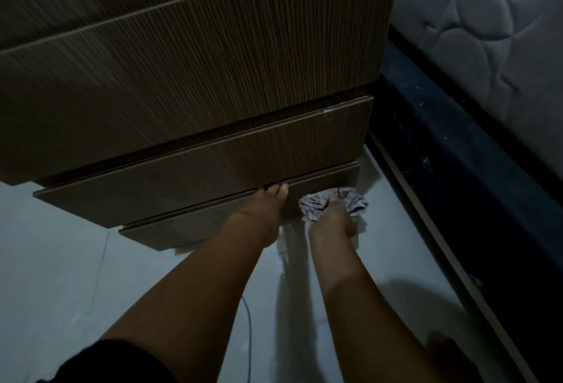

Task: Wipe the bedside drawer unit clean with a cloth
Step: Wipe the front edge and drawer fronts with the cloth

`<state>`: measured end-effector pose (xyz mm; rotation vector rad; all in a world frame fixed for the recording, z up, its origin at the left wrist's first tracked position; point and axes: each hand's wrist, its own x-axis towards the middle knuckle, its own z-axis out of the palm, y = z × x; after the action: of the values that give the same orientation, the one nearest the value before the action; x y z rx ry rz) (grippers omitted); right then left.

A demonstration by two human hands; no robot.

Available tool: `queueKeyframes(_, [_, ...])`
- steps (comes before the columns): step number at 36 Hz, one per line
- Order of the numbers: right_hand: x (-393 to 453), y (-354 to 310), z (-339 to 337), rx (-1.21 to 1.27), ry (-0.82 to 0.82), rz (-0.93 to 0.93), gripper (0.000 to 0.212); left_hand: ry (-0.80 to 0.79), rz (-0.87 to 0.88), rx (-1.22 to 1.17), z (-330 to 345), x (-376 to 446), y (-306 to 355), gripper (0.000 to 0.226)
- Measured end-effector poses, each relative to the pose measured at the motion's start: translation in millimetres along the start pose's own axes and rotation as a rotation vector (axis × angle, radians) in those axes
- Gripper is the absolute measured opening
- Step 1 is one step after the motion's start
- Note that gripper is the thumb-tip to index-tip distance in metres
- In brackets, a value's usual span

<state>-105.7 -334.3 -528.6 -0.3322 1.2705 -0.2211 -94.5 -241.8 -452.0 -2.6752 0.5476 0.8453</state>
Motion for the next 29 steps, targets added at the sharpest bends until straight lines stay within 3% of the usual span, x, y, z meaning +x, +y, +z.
queueKeyframes(2, [-11,-7,12,-0.024,0.017,-0.095,0.048,-0.015,0.006,-0.004,-2,0,2,0.087])
queueKeyframes(6, [-19,-13,17,-0.018,-0.119,-0.136,0.041,0.009,0.009,-0.004,-1,2,-3,0.086])
queueKeyframes(15, [18,-34,12,-0.079,0.089,-0.071,0.042,-0.009,0.015,-0.007,-3,4,-4,0.084])
queueKeyframes(17, [26,-29,1,-0.278,-0.005,-0.207,0.041,-0.004,0.008,-0.001,-1,4,-4,0.085])
queueKeyframes(20, [33,-20,-10,-0.577,-0.130,-0.157,0.042,0.005,-0.004,0.032,1,3,-3,0.085])
queueKeyframes(23, [37,-32,-10,-0.848,0.012,-0.090,0.048,0.003,0.002,0.042,3,4,0,0.086])
queueKeyframes(25, [46,-33,-12,-0.861,0.097,-0.085,0.049,-0.005,0.007,0.038,4,6,1,0.087])
queueKeyframes(29, [39,-16,-19,-0.996,0.008,-0.189,0.046,-0.015,0.006,0.015,7,7,-2,0.087])
